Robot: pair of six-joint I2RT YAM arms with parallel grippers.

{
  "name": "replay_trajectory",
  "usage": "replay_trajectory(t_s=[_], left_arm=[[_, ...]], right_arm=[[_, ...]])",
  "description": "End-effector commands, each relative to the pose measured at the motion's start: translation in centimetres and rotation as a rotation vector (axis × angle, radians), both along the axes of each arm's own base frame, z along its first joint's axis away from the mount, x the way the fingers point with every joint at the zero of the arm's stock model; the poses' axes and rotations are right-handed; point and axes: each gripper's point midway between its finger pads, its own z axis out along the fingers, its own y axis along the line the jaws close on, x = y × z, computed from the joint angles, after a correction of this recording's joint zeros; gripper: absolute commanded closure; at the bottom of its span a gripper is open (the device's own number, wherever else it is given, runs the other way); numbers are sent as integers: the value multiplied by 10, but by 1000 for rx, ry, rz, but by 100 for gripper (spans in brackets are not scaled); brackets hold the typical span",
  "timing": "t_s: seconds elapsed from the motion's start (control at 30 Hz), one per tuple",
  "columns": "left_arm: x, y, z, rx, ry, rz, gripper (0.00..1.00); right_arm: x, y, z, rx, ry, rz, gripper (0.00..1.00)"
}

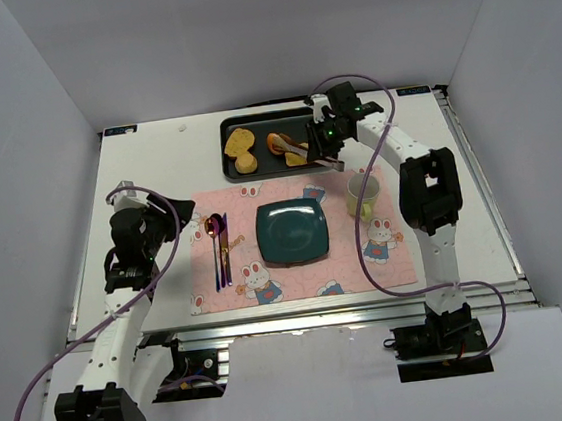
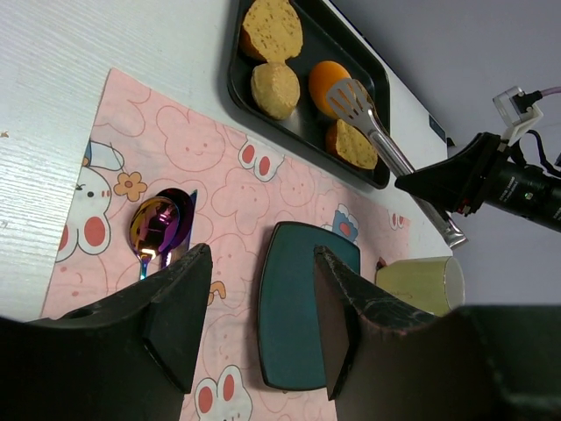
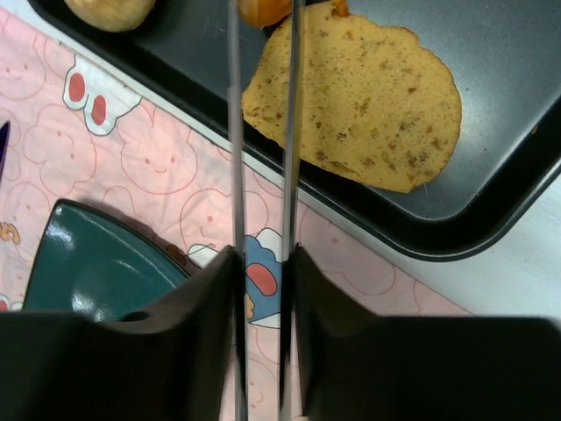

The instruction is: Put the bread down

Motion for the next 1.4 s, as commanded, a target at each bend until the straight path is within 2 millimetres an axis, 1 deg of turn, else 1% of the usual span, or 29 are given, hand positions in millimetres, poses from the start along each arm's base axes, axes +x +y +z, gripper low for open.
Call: replay_trajectory(t_s=[0.0,0.07,0.1,0.13,0.2,0.23,0.27,0.3,0.33,0.4,0.43,0.47,0.53,0.57,0.6,0.63,0.67,0.7,0.73,0.77,0.83,0.87,0.93,0.97,1.03,1.07,1.17,1.27,1.37], left_arm=[[0,1,0,7,-5,9,41],[0,1,1,9,-9,10,41],[0,2,2,10,-11,10,41],[0,2,3,10,-12,11,41],[0,2,4,12,-15,12,40],[0,2,4,14,-16,12,41],[-1,2,4,15,-18,12,41],[-1,2,5,15,-21,13,41],[-1,3,4,17,-21,16,41],[-2,3,2,17,-22,14,40],[-2,3,1,15,-25,13,40],[-3,2,-3,15,-19,12,40],[-4,1,-5,13,-20,9,40],[-4,1,-5,12,-22,8,40],[-5,1,-7,12,-19,6,40],[-5,1,-7,13,-19,8,40],[-5,1,-8,12,-18,3,40],[-6,0,-11,15,-12,-1,40],[-6,0,-13,14,-8,-1,40],[-6,-1,-15,15,-2,-8,40],[-7,-2,-17,16,4,-11,40],[-7,-2,-19,14,9,-12,40],[-4,-2,-13,11,-18,-14,40],[-4,-3,-12,10,-18,-16,40],[-4,-2,-12,11,-21,-13,40],[-4,-2,-11,8,-24,-12,40],[-6,-2,-10,5,-29,-8,40],[-7,-2,-9,2,-31,-7,40],[-8,-1,-7,5,-37,-6,40]], right_arm=[[6,9,23,43,-57,9,73],[6,11,35,61,-80,17,83],[7,11,42,72,-94,20,85],[7,11,57,96,-127,26,87],[4,11,75,137,-158,46,91],[-2,11,93,163,-192,60,92],[-9,11,101,178,-207,78,93],[-16,10,108,176,-240,124,94],[-35,8,117,191,-253,167,94],[-65,6,120,204,-261,266,95],[-82,1,133,180,-334,344,96],[-104,-7,109,158,-282,378,96],[-149,-26,83,90,-254,474,99],[-164,-34,75,64,-243,496,99],[-181,-44,77,30,-262,507,98],[-192,-51,69,5,-261,522,98],[-210,-60,48,-22,-229,544,97],[-218,-66,53,-48,-265,542,96],[-224,-70,48,-58,-264,543,96],[-234,-74,38,-69,-248,546,95],[-237,-77,39,-84,-278,536,94],[-239,-78,38,-85,-276,534,90],[-243,-78,35,-86,-268,537,85],[-243,-78,33,-90,-267,536,77],[-243,-81,28,-102,-260,528,69],[-243,-80,27,-105,-261,530,61],[-244,-80,25,-102,-257,537,52],[-243,-78,29,-94,-266,547,48],[-240,-75,39,-84,-293,547,47]])
